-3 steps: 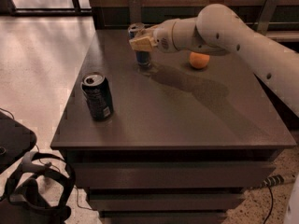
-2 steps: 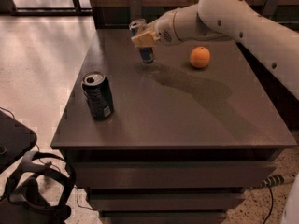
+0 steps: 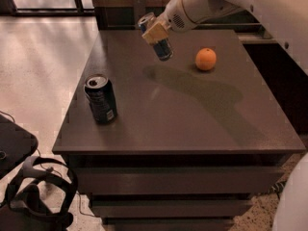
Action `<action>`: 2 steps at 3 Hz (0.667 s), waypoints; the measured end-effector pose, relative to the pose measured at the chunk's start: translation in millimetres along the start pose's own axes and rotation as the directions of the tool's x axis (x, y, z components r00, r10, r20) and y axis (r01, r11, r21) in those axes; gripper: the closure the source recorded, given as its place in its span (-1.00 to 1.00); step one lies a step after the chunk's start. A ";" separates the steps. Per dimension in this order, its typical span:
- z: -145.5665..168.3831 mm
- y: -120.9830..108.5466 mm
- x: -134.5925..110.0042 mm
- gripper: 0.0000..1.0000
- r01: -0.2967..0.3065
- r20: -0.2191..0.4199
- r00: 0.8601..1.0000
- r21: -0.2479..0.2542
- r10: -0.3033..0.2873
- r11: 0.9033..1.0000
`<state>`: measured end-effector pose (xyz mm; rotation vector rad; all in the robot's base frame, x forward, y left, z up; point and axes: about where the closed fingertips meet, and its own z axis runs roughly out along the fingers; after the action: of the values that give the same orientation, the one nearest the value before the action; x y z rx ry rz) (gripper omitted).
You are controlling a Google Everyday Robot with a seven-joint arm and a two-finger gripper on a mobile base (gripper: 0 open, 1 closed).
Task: Knock redbull can over
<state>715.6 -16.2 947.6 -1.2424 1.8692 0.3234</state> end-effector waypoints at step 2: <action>-12.7 13.9 23.3 1.00 0.032 -0.205 0.978 0.002 -0.031 0.999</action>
Offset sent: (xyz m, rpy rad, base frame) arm -0.0338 -0.0274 -0.0261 -0.2809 0.1061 -0.0608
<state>694.0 -32.2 934.5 -1.3430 2.0198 0.1785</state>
